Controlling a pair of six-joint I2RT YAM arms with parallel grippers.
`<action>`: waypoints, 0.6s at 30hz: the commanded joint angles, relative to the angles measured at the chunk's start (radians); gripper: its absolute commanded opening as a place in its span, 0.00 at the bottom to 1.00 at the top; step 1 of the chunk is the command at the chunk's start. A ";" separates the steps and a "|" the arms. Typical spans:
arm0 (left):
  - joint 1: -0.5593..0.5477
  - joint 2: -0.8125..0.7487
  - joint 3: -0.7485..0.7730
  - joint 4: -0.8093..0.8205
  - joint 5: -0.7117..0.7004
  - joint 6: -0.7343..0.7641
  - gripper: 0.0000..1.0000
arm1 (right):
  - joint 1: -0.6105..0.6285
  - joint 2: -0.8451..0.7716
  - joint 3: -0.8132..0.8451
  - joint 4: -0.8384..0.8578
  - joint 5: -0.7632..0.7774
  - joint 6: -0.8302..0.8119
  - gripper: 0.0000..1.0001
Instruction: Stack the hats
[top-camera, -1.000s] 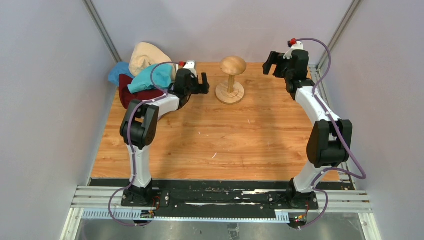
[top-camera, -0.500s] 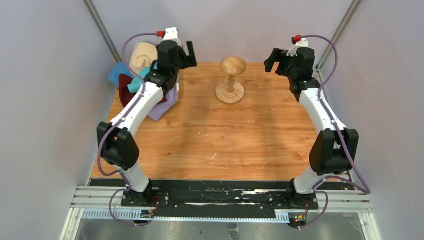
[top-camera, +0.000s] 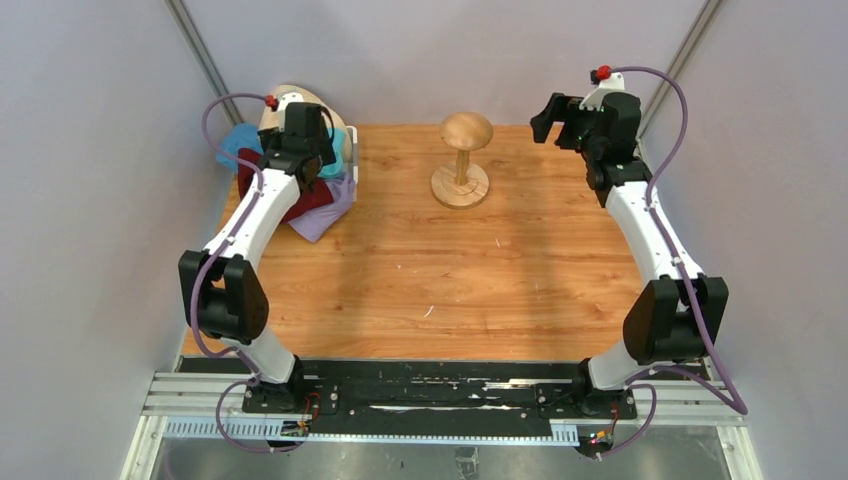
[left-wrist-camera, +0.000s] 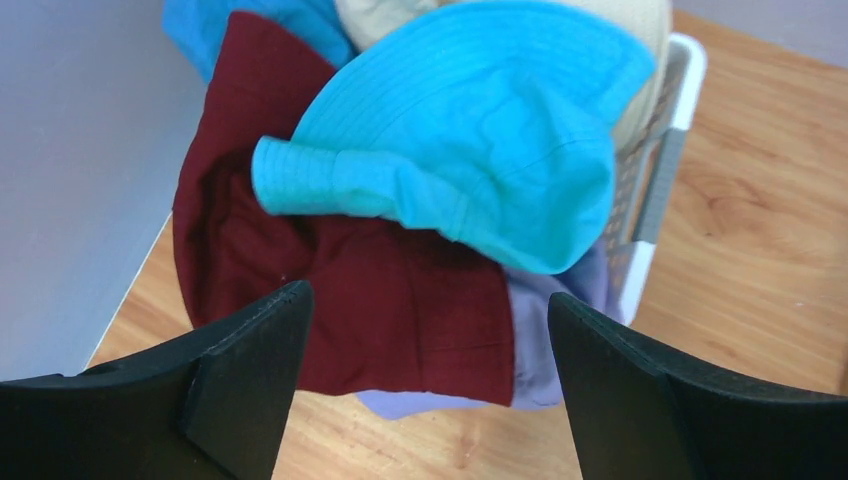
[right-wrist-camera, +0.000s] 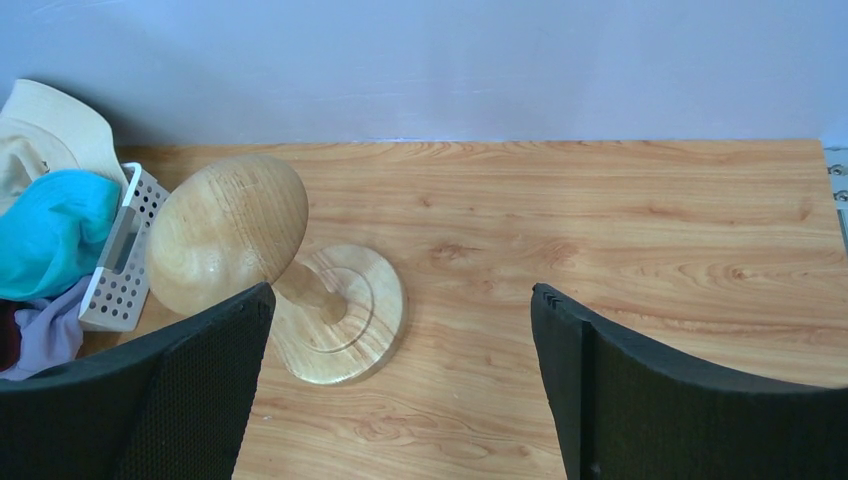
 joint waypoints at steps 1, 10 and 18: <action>0.067 -0.087 -0.087 0.020 0.007 -0.061 0.92 | -0.006 0.001 -0.002 -0.012 -0.016 0.007 0.97; 0.248 -0.132 -0.263 0.147 0.174 -0.217 0.92 | -0.002 0.032 0.023 -0.016 -0.035 0.000 0.97; 0.266 -0.061 -0.263 0.232 0.212 -0.226 0.92 | -0.002 0.035 0.025 -0.019 -0.022 -0.011 0.97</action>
